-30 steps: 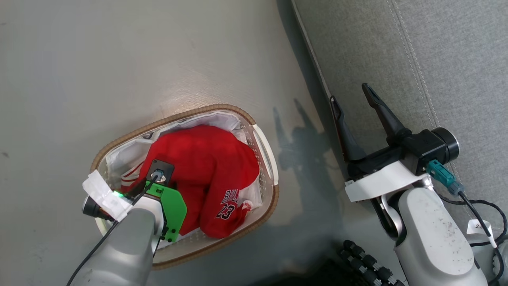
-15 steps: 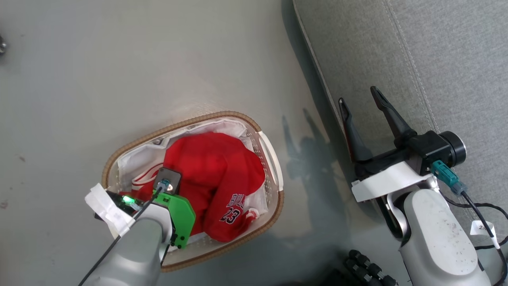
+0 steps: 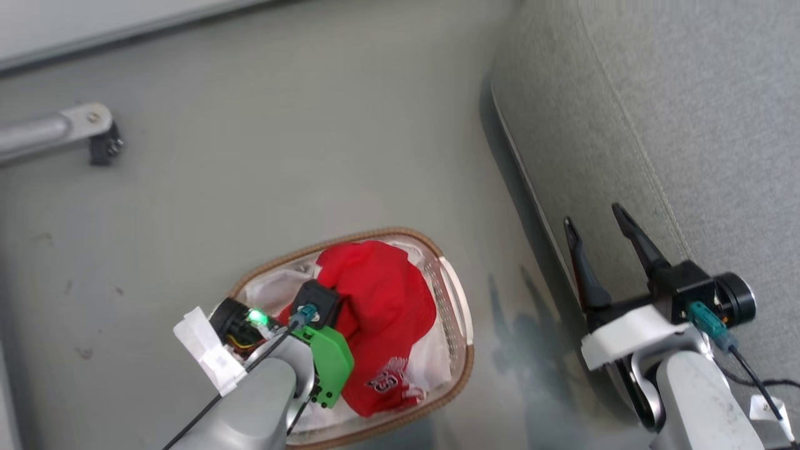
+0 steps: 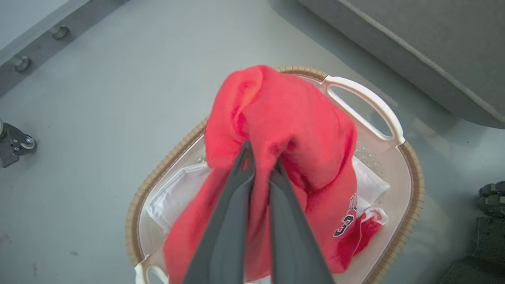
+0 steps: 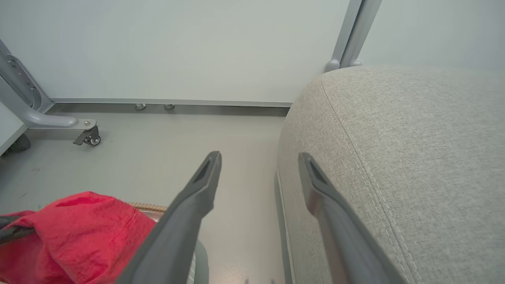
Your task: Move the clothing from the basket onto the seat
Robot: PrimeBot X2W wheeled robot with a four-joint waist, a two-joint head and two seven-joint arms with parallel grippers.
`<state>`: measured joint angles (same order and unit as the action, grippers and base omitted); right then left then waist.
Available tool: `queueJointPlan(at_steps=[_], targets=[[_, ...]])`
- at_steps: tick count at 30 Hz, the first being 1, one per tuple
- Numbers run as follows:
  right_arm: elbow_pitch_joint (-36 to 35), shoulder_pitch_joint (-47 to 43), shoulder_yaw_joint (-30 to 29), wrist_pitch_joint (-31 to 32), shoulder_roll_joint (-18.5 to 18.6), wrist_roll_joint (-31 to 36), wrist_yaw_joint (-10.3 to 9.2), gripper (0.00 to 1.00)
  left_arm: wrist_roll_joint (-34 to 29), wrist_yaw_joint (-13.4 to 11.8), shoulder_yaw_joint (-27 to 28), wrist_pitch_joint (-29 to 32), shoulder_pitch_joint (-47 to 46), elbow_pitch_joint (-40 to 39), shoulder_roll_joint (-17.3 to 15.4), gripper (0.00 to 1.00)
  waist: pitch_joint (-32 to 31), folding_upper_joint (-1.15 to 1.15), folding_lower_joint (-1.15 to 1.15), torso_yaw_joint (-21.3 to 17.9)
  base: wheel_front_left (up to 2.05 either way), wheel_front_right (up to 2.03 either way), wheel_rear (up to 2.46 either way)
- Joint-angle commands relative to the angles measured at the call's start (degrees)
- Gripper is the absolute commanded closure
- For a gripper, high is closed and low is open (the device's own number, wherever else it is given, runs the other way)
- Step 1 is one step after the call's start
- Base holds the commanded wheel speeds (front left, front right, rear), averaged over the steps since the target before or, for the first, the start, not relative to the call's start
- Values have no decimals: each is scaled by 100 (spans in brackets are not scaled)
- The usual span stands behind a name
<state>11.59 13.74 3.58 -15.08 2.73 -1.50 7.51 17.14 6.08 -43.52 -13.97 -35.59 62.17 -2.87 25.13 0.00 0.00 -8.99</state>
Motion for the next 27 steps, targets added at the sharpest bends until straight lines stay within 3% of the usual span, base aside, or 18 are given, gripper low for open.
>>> queueJointPlan(at_steps=[1,14,27], targets=[[47,-191,-64,-14,28,37,-5,0,21,29,-74,-36,97,-104,-3,100,-874,0,0,444,0,0,0],[194,-1155,-331,-14,27,196,-5,0,22,121,-620,130,-417,-1030,-100,100,-2430,0,0,714,0,0,0],[230,-941,44,-14,26,128,-4,0,378,139,-1150,791,-1976,-2204,-686,100,-2701,0,0,697,0,0,0]])
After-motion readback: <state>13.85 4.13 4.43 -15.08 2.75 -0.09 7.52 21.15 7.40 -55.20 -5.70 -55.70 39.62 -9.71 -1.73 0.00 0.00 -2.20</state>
